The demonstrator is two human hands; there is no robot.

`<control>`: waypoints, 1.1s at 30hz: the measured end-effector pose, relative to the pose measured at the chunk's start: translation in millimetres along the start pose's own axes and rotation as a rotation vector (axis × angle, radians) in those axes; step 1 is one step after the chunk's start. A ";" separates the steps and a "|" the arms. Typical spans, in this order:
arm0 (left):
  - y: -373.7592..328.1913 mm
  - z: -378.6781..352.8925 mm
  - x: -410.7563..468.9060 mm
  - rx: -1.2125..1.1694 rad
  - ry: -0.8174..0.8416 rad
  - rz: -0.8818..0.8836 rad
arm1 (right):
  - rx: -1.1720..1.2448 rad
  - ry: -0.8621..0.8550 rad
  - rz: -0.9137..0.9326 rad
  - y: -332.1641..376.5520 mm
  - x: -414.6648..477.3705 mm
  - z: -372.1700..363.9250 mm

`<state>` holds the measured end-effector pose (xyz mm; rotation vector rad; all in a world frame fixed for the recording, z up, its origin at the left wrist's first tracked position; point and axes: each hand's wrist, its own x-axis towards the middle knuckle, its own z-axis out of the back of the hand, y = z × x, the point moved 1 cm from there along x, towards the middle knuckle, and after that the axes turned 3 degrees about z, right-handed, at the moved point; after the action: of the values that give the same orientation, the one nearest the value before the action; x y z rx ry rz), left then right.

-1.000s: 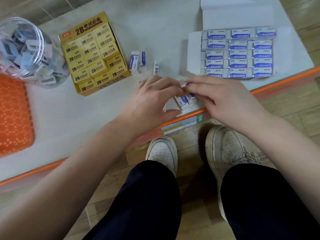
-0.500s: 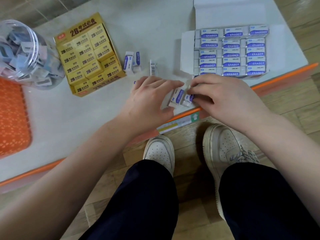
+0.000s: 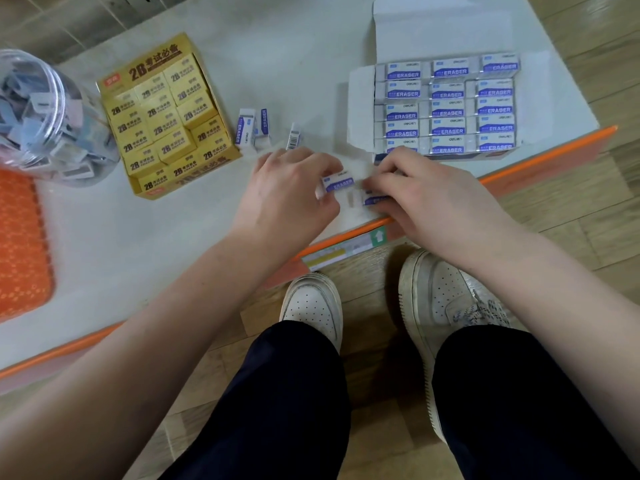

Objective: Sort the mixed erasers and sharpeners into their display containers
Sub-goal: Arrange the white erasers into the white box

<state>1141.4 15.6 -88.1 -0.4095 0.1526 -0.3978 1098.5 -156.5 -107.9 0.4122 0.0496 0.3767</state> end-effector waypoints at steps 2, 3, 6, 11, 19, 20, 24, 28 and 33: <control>-3.9 7.0 4.8 -0.096 -0.078 0.004 | 0.086 -0.035 0.008 -3.4 -1.9 8.2; -6.5 11.2 7.8 -0.137 -0.116 0.009 | 0.134 -0.073 -0.002 -6.9 -1.9 15.0; -18.1 20.6 21.0 -0.199 -0.190 0.012 | 0.155 -0.212 -0.053 -26.2 0.7 40.3; -48.6 10.1 61.7 -0.181 -0.140 -0.102 | 0.021 -0.350 -0.256 -68.8 1.1 69.7; -66.9 -27.5 100.3 -0.102 -0.017 -0.145 | 0.038 -0.384 -0.366 -84.7 0.3 62.1; -65.0 -28.5 100.8 -0.112 -0.031 -0.143 | 0.035 -0.381 -0.368 -83.7 0.4 59.0; -63.5 -31.6 93.9 -0.179 -0.077 -0.197 | -0.018 -0.370 -0.367 -82.9 -0.3 56.0; -56.4 -34.0 90.6 -0.188 -0.170 -0.180 | -0.065 -0.309 -0.380 -81.4 2.8 56.5; -57.3 -32.3 92.1 -0.076 -0.210 -0.180 | -0.080 -0.295 -0.412 -77.1 4.0 58.0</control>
<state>1198.4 -81.4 -99.6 -0.5392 -0.0745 -0.5237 1136.0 -242.6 -85.5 0.3638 -0.1661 -0.0904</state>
